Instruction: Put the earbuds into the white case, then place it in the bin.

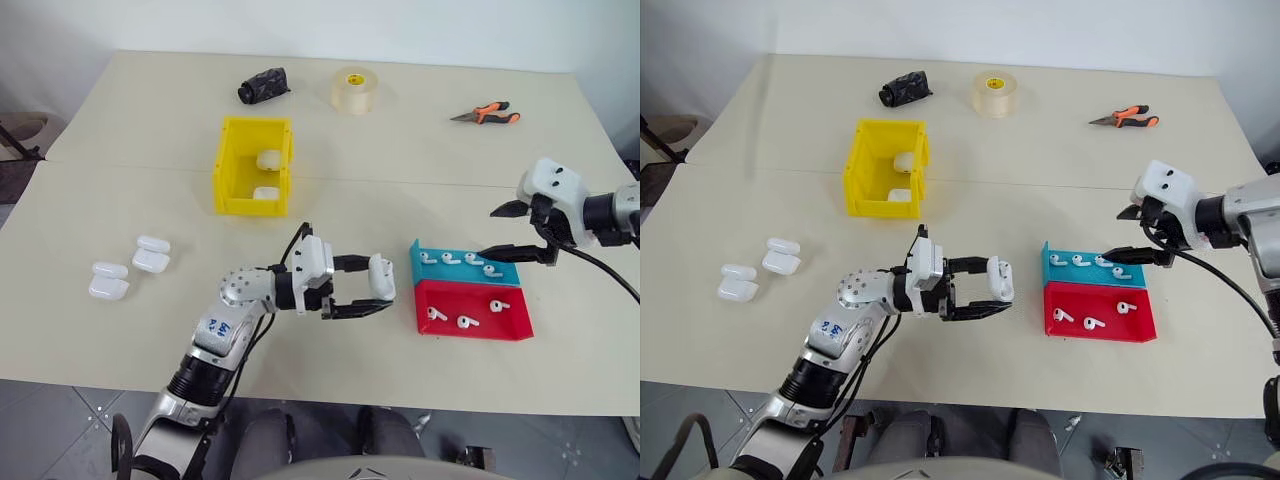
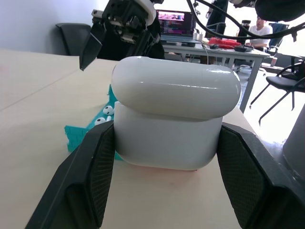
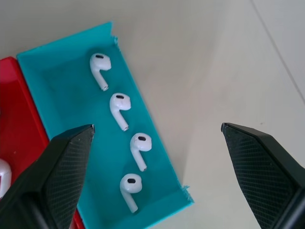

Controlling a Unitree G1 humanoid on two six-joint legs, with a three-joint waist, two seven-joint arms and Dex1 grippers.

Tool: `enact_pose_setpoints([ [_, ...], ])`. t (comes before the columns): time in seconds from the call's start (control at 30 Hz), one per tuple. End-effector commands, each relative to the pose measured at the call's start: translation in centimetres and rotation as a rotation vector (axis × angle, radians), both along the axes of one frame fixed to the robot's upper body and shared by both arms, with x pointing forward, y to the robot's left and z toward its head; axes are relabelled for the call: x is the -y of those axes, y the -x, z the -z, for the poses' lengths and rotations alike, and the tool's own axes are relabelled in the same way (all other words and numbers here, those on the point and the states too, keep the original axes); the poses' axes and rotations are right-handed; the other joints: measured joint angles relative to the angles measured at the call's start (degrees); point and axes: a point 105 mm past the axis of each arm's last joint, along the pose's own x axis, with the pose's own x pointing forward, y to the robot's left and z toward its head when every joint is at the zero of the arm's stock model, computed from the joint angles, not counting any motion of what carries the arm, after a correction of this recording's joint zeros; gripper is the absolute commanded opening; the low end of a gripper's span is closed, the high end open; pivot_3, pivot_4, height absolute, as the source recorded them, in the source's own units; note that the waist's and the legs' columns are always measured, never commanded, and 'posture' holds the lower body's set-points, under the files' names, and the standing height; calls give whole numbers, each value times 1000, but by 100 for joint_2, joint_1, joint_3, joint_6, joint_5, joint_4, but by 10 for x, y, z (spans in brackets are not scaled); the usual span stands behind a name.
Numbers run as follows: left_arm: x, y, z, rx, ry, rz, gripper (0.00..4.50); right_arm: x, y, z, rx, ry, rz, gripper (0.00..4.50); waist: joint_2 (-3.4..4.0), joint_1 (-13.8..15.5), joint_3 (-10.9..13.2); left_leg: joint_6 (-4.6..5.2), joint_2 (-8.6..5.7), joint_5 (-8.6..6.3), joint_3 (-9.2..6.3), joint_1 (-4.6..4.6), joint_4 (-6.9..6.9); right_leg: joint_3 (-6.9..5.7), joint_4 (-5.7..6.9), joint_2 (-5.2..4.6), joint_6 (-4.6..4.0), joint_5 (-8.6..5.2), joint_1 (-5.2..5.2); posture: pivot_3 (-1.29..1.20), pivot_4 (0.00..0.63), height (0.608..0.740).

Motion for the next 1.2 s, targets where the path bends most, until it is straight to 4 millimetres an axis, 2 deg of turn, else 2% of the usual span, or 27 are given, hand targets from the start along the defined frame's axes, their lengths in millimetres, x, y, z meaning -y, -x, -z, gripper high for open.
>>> enact_pose_setpoints([
  [0.03,8,10,-8,32,34,33,2816,8,1,-4,-15,51,18,4461,0,3,0,0,0,0,0,0,0,0,0,0,0,0,0,0,150,740],
  [0.3,11,9,-11,36,44,33,2816,17,-6,6,-25,206,7,4461,1,-16,0,0,1,0,2,0,-1,0,-1,0,0,0,-2,0,150,740],
  [0.57,10,7,-12,42,47,22,2816,5,-1,16,-71,271,-62,4461,1,-13,0,0,1,0,1,0,0,-1,-1,0,0,0,-2,0,150,740],
  [1.1,10,5,-15,44,53,19,2816,5,-3,31,-74,373,-90,4461,1,-6,0,0,1,0,0,-1,0,-2,-1,0,0,0,-2,0,150,740],
  [1.2,10,5,-15,45,53,18,2816,5,-4,33,-75,386,-95,3878,1,-10,0,0,1,0,0,-1,0,-2,-1,0,0,0,-2,0,150,740],
])
